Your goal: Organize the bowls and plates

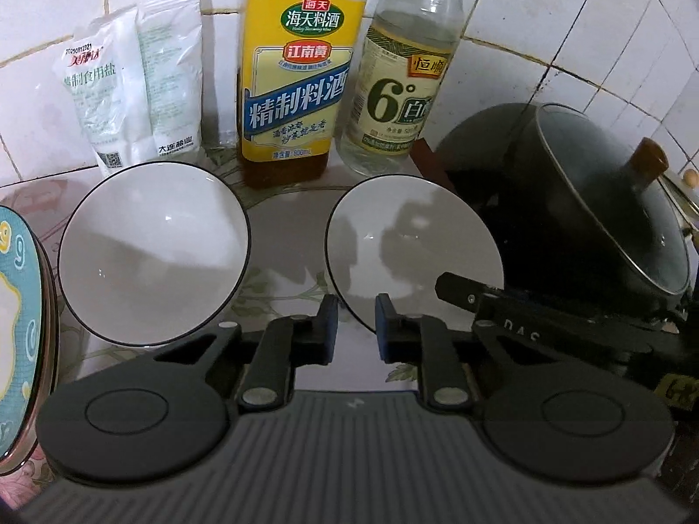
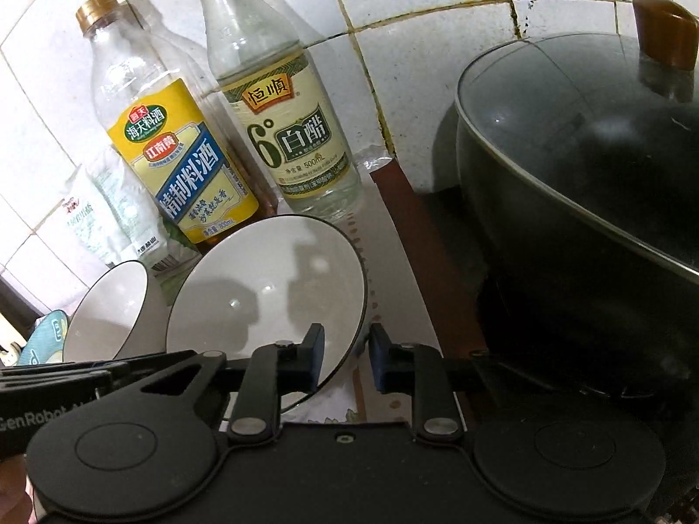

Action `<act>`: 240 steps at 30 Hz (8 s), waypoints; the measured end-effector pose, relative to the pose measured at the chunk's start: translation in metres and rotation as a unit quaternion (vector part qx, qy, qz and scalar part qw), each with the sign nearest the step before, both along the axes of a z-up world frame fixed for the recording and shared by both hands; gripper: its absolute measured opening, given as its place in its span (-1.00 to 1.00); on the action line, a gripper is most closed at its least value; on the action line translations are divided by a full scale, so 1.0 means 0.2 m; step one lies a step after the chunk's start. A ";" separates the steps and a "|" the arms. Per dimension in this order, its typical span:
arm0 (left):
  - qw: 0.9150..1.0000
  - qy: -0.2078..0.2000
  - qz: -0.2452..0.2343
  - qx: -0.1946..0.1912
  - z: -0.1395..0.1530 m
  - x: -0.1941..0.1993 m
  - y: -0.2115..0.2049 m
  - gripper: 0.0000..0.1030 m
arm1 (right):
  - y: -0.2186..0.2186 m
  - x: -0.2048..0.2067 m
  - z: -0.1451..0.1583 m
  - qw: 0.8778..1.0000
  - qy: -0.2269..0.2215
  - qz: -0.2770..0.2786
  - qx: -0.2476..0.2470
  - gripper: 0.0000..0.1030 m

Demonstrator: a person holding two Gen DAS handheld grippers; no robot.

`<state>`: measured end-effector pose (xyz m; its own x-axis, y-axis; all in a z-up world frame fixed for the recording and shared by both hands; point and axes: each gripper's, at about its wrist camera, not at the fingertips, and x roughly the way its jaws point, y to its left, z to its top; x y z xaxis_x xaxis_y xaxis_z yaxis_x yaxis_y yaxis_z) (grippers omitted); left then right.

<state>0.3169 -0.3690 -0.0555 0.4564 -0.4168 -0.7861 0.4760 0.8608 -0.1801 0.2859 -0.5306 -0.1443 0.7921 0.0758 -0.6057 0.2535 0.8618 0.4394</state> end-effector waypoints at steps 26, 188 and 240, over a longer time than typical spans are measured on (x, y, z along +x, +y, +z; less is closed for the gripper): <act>0.999 -0.016 -0.018 -0.022 0.41 -0.39 0.47 -0.71 | 0.36 -0.43 0.42 0.998 -0.043 0.036 -0.035 -0.55; 0.993 0.014 0.042 -0.111 0.26 -0.30 1.07 -0.77 | 0.79 -0.45 0.60 0.981 -0.062 0.161 -0.085 -0.64; 0.977 -0.163 -0.002 -0.141 0.28 -0.81 1.29 0.37 | 0.92 -0.97 0.42 0.958 -0.145 0.218 -0.117 0.32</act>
<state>0.1548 -0.1117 0.0004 0.6608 -0.5980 -0.4536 0.5514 0.7968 -0.2472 0.0928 -0.3468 -0.0601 0.8533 0.3263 -0.4068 -0.2562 0.9417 0.2179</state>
